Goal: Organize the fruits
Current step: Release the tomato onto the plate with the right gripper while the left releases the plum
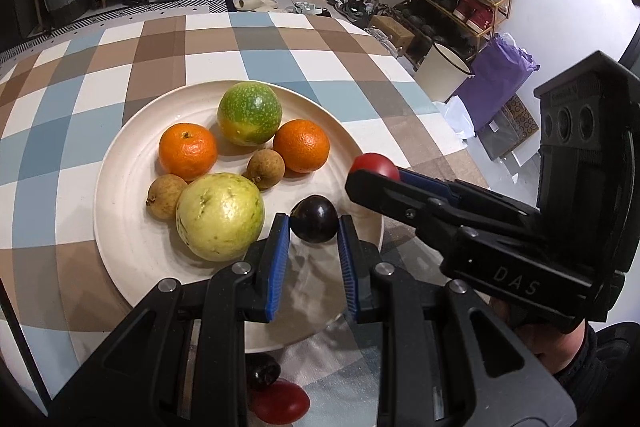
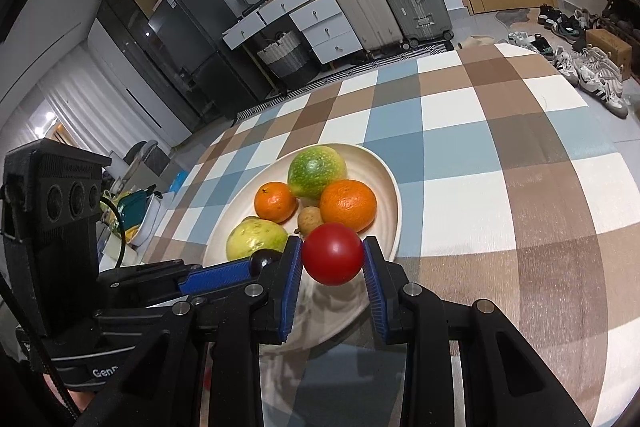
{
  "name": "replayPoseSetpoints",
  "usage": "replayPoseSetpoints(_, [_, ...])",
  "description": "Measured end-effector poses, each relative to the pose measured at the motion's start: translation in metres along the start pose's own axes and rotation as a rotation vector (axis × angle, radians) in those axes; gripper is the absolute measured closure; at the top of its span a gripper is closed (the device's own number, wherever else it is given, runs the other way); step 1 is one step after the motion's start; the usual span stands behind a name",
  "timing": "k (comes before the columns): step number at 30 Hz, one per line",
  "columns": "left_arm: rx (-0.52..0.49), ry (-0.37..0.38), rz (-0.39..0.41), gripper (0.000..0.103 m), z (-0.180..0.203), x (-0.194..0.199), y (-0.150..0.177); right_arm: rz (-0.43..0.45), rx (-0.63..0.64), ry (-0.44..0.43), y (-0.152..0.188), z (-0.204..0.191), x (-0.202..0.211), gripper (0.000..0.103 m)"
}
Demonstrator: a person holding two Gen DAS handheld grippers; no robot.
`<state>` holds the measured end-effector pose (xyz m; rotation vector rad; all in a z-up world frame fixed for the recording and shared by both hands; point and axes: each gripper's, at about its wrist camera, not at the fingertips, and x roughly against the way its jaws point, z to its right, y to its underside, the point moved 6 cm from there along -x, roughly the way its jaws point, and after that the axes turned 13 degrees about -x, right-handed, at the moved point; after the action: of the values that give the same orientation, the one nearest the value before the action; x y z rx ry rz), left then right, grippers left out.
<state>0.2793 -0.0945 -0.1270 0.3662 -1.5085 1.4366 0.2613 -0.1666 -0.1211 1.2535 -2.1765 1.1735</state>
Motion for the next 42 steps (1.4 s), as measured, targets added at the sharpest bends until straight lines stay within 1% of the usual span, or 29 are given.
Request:
replayPoseSetpoints(3, [0.002,0.001,0.0,0.081,0.0,-0.003,-0.001,-0.005,-0.003,-0.001,-0.001,0.002,-0.003,0.072])
replayPoseSetpoints(5, [0.013,0.013,0.001,0.081,-0.001,-0.005,-0.002,0.001,-0.008,0.012,-0.002,0.004,-0.004,0.07])
replayPoseSetpoints(8, [0.018,0.022,0.003,0.081,-0.003,-0.006,-0.002,0.023,0.005,0.036,-0.003,0.005,0.001,0.061])
replayPoseSetpoints(9, [0.018,0.023,0.005,0.081,-0.003,-0.005,-0.002,0.034,0.012,0.044,-0.003,0.005,0.003,0.057])
replayPoseSetpoints(10, [0.022,0.025,0.004,0.081,-0.003,-0.005,-0.002,0.042,0.013,0.039,-0.003,0.005,0.007,0.055])
replayPoseSetpoints(12, [0.027,0.035,0.004,0.081,-0.004,-0.003,-0.001,0.054,0.008,0.018,-0.002,0.003,0.013,0.055])
replayPoseSetpoints(16, [0.028,0.023,0.011,0.081,-0.005,0.005,0.001,0.081,0.004,0.017,-0.004,0.003,0.022,0.055])
replayPoseSetpoints(20, [0.028,0.027,0.018,0.081,-0.003,0.016,0.004,0.103,-0.001,0.014,-0.002,0.001,0.035,0.055])
replayPoseSetpoints(22, [0.019,0.031,0.03,0.081,0.0,0.025,0.006,0.106,0.002,0.016,0.001,-0.001,0.04,0.055])
replayPoseSetpoints(24, [0.007,0.016,0.043,0.081,0.002,0.035,0.008,0.109,0.002,0.017,0.005,-0.002,0.044,0.055])
replayPoseSetpoints(36, [0.022,-0.032,0.112,0.081,0.004,0.095,0.031,0.145,0.005,0.005,0.027,-0.014,0.076,0.054])
replayPoseSetpoints(38, [0.024,-0.038,0.117,0.081,0.003,0.102,0.037,0.151,0.009,0.001,0.03,-0.018,0.08,0.053])
replayPoseSetpoints(42, [0.032,-0.047,0.12,0.08,0.002,0.112,0.051,0.162,0.021,-0.01,0.037,-0.028,0.087,0.047])
